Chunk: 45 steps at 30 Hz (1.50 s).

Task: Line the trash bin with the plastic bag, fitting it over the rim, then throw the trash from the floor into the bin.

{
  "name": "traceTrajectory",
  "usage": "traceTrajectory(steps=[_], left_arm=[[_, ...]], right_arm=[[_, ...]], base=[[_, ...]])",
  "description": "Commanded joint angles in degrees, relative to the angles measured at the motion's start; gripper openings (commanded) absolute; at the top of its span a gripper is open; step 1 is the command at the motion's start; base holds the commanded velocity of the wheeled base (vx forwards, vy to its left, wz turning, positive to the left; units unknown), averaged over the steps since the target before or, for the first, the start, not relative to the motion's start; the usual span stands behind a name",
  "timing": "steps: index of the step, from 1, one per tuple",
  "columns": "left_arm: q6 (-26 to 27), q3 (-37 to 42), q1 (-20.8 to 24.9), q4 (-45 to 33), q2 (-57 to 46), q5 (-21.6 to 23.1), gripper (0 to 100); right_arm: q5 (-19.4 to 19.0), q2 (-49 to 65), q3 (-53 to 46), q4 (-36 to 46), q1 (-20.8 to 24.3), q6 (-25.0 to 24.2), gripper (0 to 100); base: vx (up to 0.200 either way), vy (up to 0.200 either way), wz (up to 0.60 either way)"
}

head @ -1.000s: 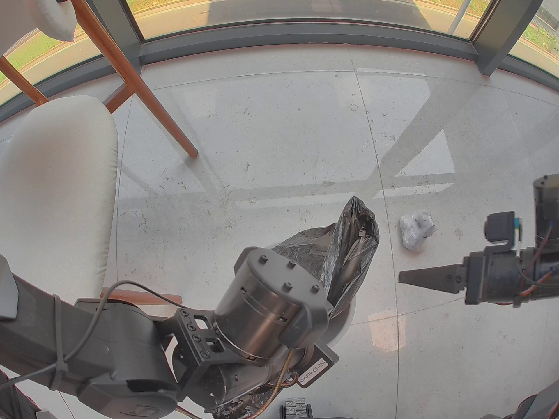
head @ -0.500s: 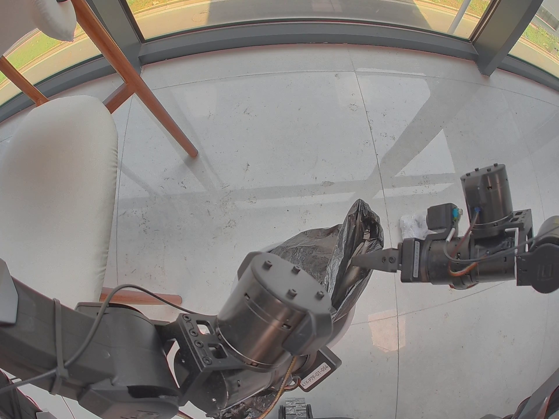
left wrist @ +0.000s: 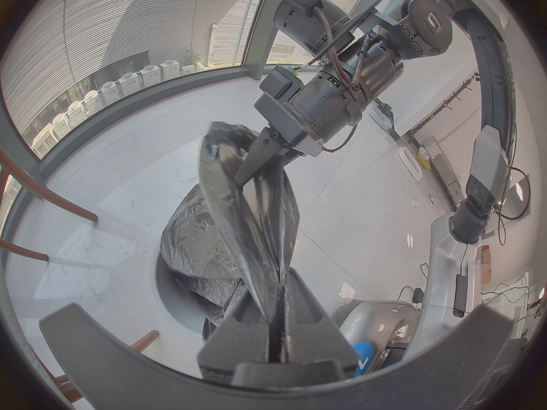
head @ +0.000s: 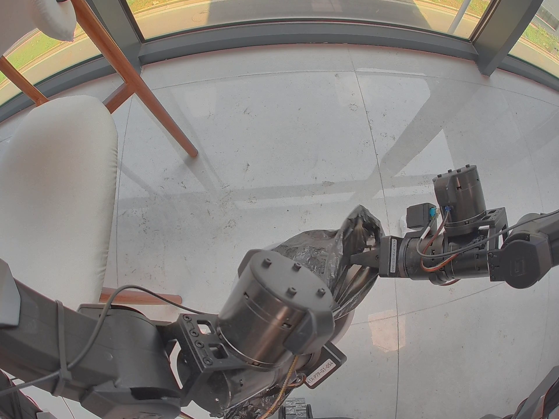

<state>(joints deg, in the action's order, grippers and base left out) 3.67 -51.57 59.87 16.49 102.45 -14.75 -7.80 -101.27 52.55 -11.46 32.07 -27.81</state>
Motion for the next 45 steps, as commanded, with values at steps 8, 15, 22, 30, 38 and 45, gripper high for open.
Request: traceTrajectory(steps=[8, 15, 22, 30, 38, 45], left_arm=[[0.0, 1.4, 0.0, 0.2, 0.2, 0.1, 0], [-0.2, 3.1, 0.0, 0.6, -0.1, 0.9, 100], [-2.3, 2.7, -0.5, 1.8, 0.4, 3.1, 100], [-2.4, 3.3, -2.5, 1.7, 1.8, 3.1, 100], [-2.5, 3.2, -4.6, 1.4, 4.4, 3.1, 100], [-2.4, 1.2, -7.3, 1.7, 8.4, 3.5, 100]], right_arm=[[3.3, -0.4, -0.4, -0.5, 3.1, 0.0, 0], [3.3, -0.9, -0.4, -0.6, 3.3, 0.6, 0], [3.3, -2.1, -0.5, -0.7, 2.7, 2.4, 0], [3.3, -3.1, 0.8, -3.6, 2.7, 2.8, 0], [3.4, -3.1, 0.5, -5.0, 2.2, 2.8, 0], [3.4, -3.1, 1.0, -5.1, 2.2, 2.8, 0]], base=[[0.0, 0.0, 0.0], [0.0, 0.0, 0.0], [0.0, 0.0, 0.0], [0.0, 0.0, 0.0], [0.0, 0.0, 0.0], [0.0, 0.0, 0.0]])
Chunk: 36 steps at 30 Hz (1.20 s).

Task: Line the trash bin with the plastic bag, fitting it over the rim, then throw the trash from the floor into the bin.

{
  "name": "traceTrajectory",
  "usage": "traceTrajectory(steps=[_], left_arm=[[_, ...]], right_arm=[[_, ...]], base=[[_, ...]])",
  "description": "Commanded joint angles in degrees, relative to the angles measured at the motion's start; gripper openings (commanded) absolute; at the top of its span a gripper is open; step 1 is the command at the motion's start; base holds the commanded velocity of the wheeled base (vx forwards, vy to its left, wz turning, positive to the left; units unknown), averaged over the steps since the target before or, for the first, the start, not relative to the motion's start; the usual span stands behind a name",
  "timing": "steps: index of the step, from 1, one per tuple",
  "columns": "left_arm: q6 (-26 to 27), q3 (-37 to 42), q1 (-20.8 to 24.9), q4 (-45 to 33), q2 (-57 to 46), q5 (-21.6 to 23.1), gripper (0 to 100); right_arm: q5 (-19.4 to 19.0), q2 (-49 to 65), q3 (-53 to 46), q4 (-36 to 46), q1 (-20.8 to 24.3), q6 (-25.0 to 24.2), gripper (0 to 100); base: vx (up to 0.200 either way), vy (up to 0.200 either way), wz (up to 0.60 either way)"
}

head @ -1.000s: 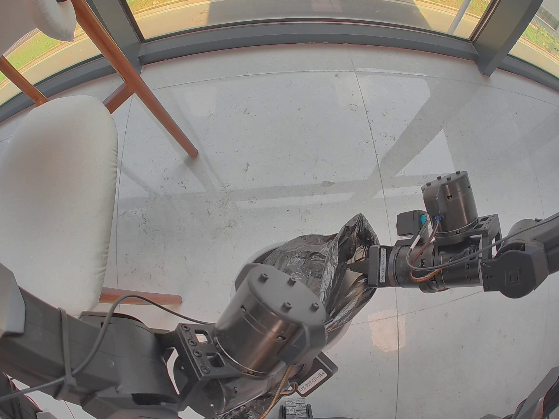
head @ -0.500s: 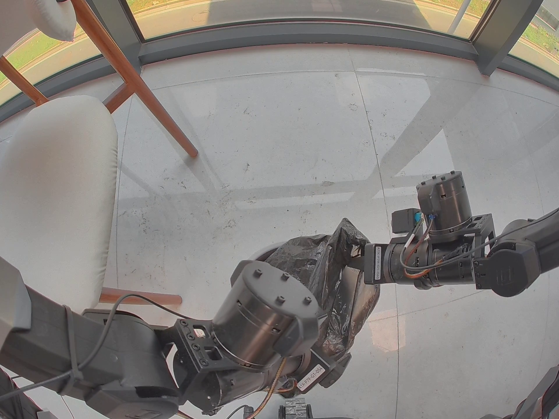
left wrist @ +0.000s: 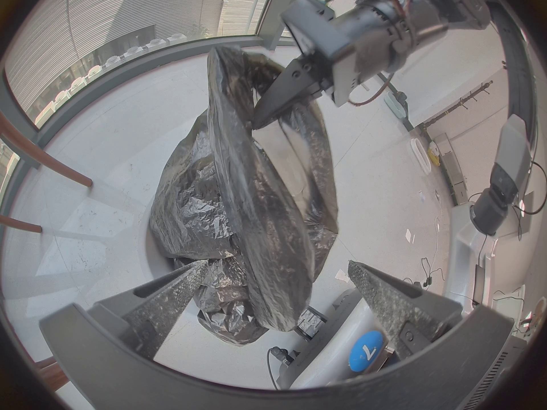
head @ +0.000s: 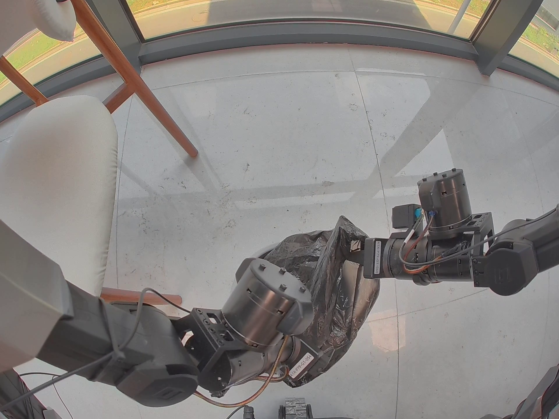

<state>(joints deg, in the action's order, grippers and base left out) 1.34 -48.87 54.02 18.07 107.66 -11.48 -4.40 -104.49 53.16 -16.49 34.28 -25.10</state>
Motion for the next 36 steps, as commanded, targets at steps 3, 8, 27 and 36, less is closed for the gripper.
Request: traceTrajectory(steps=[3, 8, 27, 36], left_arm=[[0.0, -3.9, -3.1, 0.2, 4.9, 0.5, 100], [-0.1, -6.2, -3.9, 0.1, 6.7, 0.6, 100], [-6.7, -7.3, -4.0, 0.0, 8.2, 2.4, 0], [-7.6, -8.4, -6.6, -4.8, 1.5, 3.0, 0]], right_arm=[[0.0, 0.1, 1.0, -0.2, 0.0, 0.1, 0], [0.0, 0.0, 1.0, -0.2, -0.4, 0.0, 0], [0.1, 0.3, -1.3, 0.0, -1.2, 0.8, 0], [0.2, -0.1, -6.8, -0.1, -4.8, 9.0, 0]], base=[[0.0, 0.0, 0.0], [0.0, 0.0, 0.0], [0.0, 0.0, 0.0], [0.0, 0.0, 0.0]])
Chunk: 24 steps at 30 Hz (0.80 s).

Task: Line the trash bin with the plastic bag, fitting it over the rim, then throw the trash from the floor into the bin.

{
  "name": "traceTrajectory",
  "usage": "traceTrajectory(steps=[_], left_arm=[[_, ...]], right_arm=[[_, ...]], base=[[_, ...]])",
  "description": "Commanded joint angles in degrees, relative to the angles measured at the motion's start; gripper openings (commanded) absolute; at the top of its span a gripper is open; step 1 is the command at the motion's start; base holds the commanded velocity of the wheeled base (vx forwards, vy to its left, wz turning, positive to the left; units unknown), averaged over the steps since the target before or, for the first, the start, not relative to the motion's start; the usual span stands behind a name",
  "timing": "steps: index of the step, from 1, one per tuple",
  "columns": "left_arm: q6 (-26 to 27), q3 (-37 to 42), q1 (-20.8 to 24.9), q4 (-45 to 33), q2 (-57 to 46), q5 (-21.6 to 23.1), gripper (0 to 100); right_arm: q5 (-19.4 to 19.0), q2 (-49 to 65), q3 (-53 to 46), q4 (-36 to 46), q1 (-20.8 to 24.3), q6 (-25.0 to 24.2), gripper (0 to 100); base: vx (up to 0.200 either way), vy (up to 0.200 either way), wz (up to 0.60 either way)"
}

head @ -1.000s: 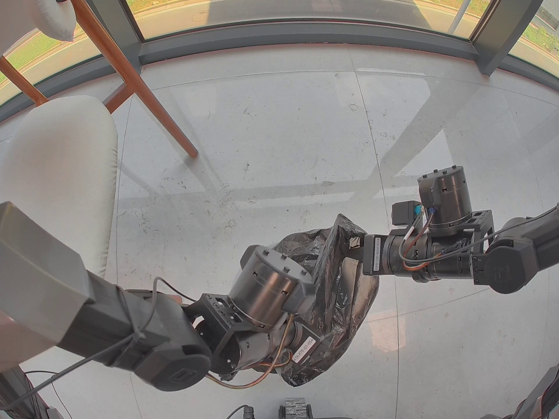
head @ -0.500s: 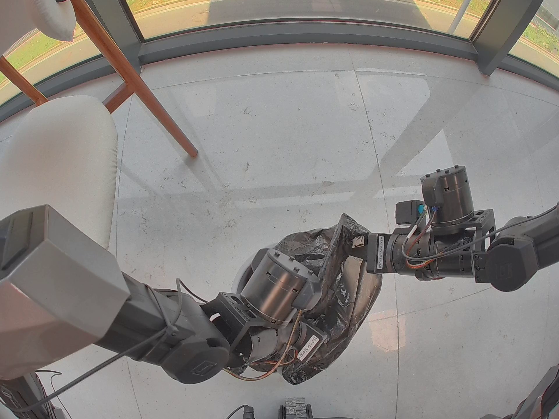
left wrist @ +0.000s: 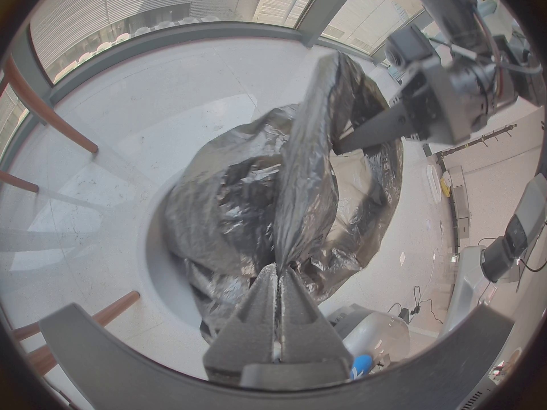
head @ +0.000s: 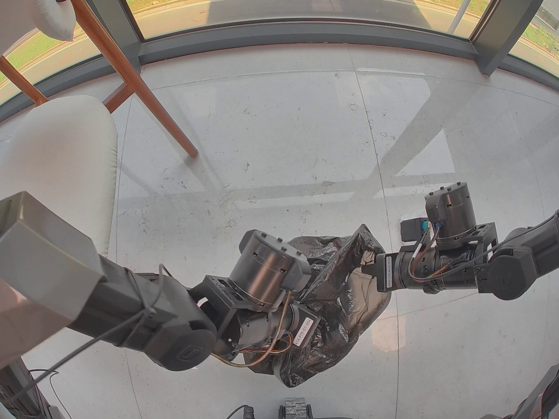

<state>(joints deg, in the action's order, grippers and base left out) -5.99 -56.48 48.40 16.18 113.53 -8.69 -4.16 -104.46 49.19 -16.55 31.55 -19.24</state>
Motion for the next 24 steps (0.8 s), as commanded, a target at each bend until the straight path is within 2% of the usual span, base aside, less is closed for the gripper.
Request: traceTrajectory(steps=[1, 6, 10, 15, 20, 21, 24], left_arm=[[-0.6, -1.1, -1.0, -4.0, -5.2, 0.2, 0], [-3.1, -4.4, -2.0, -9.1, -7.3, 1.1, 0], [-3.5, -4.6, -2.0, -9.9, -7.2, 1.2, 0], [-4.2, -2.1, 0.2, -9.6, -6.4, 1.2, 0], [-4.6, -1.4, 0.9, -9.4, -5.0, 1.1, 0], [-4.6, -1.4, 0.9, -9.4, -4.9, 1.2, 100], [-4.5, -1.6, 1.2, -9.3, -4.9, 1.2, 100]], right_arm=[[-0.2, -0.1, -3.3, -0.1, -2.7, 4.4, 0], [-1.0, -0.5, -3.9, -0.1, -6.4, 10.8, 0], [-1.1, -0.5, -3.0, -0.1, -6.4, 11.1, 0], [-1.1, -1.0, -2.7, -0.2, -6.1, 11.1, 0], [-1.0, -1.3, -3.0, -4.0, -6.2, 10.9, 0], [-1.0, -1.4, -3.2, -4.7, -6.2, 10.9, 0], [-1.0, -1.7, -3.3, -5.1, -6.2, 10.8, 0]], base=[[0.0, 0.0, 0.0], [0.0, 0.0, 0.0], [0.0, 0.0, 0.0], [0.0, 0.0, 0.0], [0.0, 0.0, 0.0], [0.0, 0.0, 0.0], [0.0, 0.0, 0.0]])
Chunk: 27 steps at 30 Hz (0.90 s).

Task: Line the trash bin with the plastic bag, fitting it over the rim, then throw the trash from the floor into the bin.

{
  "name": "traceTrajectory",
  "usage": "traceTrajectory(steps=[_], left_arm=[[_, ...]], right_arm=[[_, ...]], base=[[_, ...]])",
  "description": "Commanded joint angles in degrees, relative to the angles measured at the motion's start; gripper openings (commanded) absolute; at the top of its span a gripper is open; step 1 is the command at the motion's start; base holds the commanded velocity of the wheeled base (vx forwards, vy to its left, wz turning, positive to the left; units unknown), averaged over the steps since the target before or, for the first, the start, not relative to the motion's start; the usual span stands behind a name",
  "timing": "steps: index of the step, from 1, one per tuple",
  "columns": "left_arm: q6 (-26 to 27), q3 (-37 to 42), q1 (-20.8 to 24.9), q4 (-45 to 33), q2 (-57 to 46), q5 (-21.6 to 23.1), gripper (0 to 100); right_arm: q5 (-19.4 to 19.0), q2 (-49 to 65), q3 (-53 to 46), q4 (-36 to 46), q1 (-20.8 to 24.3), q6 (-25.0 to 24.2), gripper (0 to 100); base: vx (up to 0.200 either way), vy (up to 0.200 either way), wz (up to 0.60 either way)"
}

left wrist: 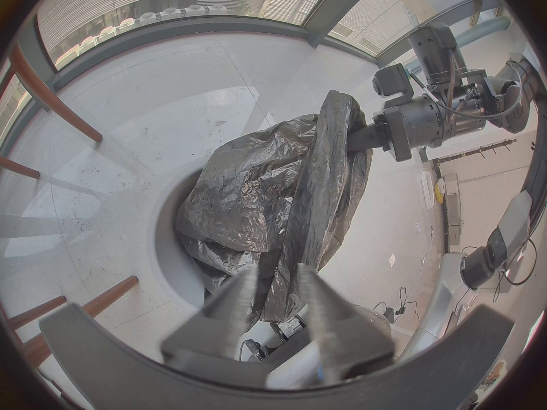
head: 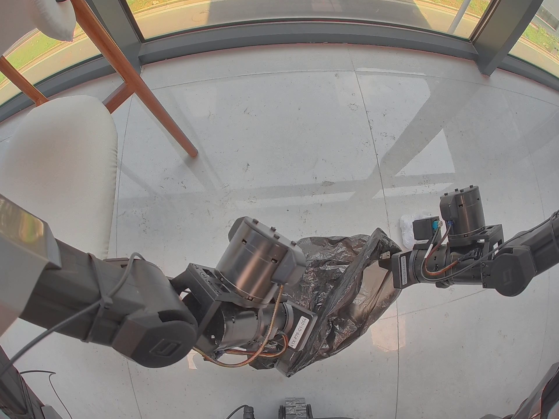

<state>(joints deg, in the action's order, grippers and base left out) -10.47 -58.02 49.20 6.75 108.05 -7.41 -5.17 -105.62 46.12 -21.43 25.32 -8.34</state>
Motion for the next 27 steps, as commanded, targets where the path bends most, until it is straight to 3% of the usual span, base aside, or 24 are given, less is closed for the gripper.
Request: traceTrajectory(steps=[1, 9, 15, 27], left_arm=[[0.0, 0.0, 0.6, 0.1, 0.6, -0.1, 100], [-0.1, 0.0, 3.3, 2.3, 3.6, -0.8, 100], [0.2, 0.3, 4.1, 14.0, 9.2, -0.9, 100], [0.3, -0.1, 4.3, 15.8, 13.1, -0.8, 100]], right_arm=[[0.0, -0.6, -0.2, -0.2, 0.0, -0.1, 0], [0.0, -1.1, 0.2, -0.3, 0.3, -0.2, 0], [0.1, -1.3, 0.2, -0.3, 0.3, -0.2, 0], [0.1, -1.5, 0.7, -0.3, 0.3, -0.2, 0]], base=[[0.0, 0.0, 0.0], [0.0, 0.0, 0.0], [0.0, 0.0, 0.0], [0.0, 0.0, 0.0]])
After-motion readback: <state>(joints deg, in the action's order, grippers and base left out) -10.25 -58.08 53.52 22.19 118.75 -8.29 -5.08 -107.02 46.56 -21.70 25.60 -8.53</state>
